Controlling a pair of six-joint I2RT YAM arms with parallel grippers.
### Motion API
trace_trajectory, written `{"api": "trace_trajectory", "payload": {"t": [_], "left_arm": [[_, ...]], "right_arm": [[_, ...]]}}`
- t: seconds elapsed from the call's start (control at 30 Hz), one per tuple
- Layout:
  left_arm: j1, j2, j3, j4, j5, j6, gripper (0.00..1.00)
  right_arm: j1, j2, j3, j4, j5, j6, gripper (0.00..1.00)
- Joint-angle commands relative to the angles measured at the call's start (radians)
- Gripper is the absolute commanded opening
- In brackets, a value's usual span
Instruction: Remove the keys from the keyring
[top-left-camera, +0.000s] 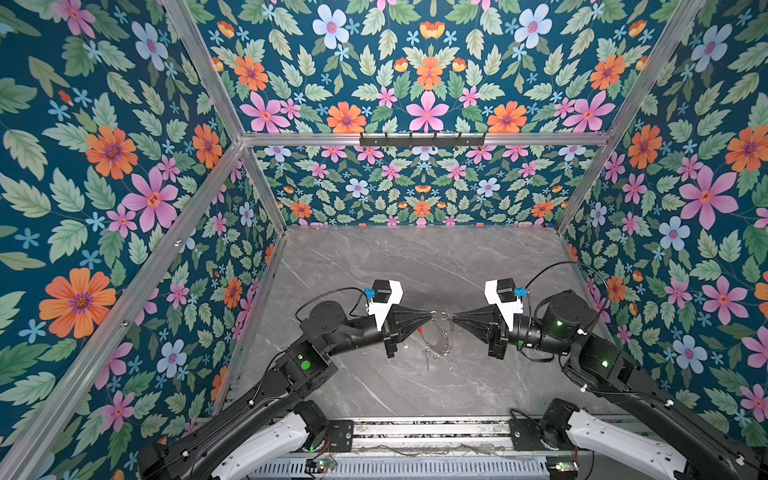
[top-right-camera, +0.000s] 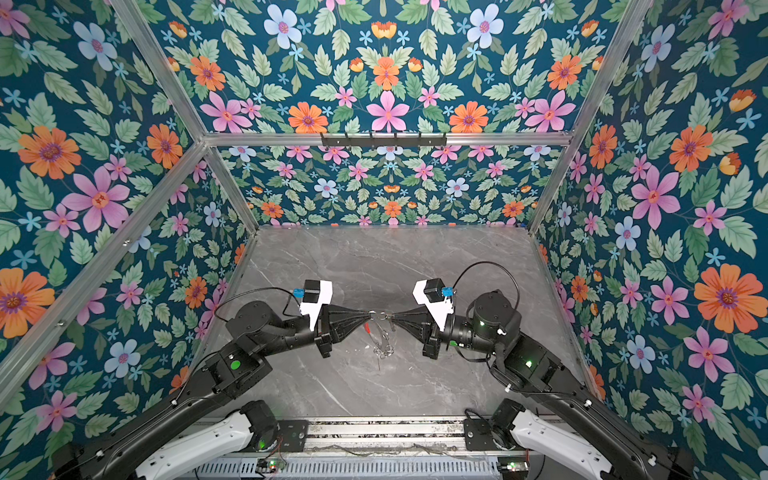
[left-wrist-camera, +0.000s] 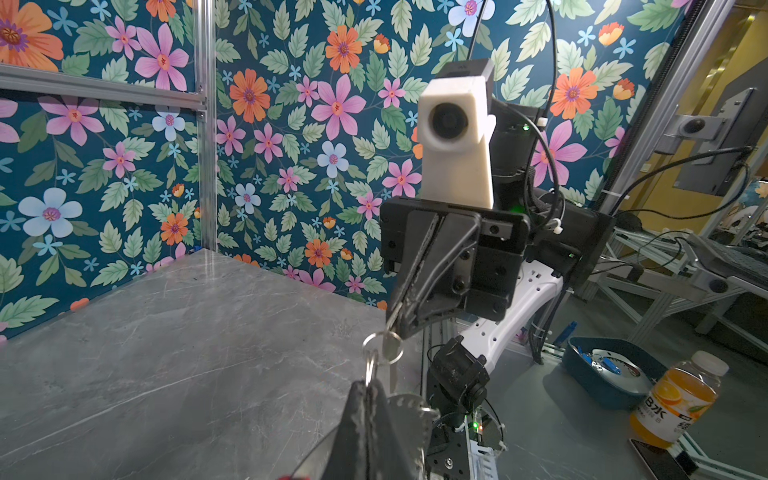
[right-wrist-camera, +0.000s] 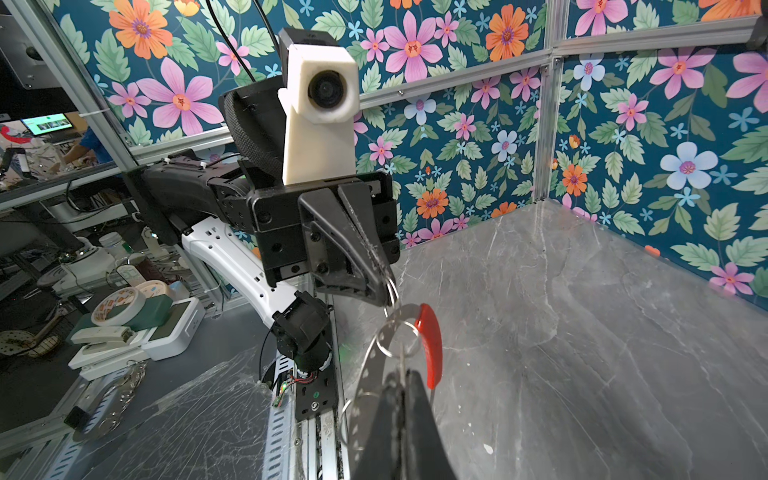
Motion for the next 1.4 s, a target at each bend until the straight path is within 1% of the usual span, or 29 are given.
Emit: {"api": "trace_trajectory", "payload": {"t": [0.0, 0.3, 0.73, 0.9, 1.2, 1.27, 1.37], "left_arm": [[0.006, -0.004, 0.011, 0.016, -0.055, 0.011, 0.00], [0.004, 0.020, 0.027, -0.006, -0.028, 0.011, 0.00], [0.003, 0.041, 0.047, -0.033, -0.002, 0.022, 0.00], [0.004, 0.048, 0.052, -0.034, 0.028, 0.027, 0.00], [0.004, 0.048, 0.039, 0.003, 0.020, 0.024, 0.00], [0.004, 0.051, 0.036, 0.015, 0.019, 0.021, 0.00], [0.004, 0.053, 0.031, 0.034, 0.014, 0.021, 0.00]], "right_arm": [[-0.002, 0.005, 0.020, -0.016, 0.038, -0.022, 0.00], [-0.002, 0.048, 0.092, -0.050, 0.024, -0.049, 0.00], [-0.002, 0.123, 0.185, -0.084, -0.035, -0.068, 0.00], [-0.001, 0.156, 0.224, -0.111, -0.057, -0.080, 0.00], [-0.001, 0.189, 0.258, -0.114, -0.097, -0.066, 0.00], [0.006, 0.198, 0.267, -0.116, -0.096, -0.060, 0.00], [0.039, 0.212, 0.283, -0.128, -0.062, -0.070, 0.00]]}}
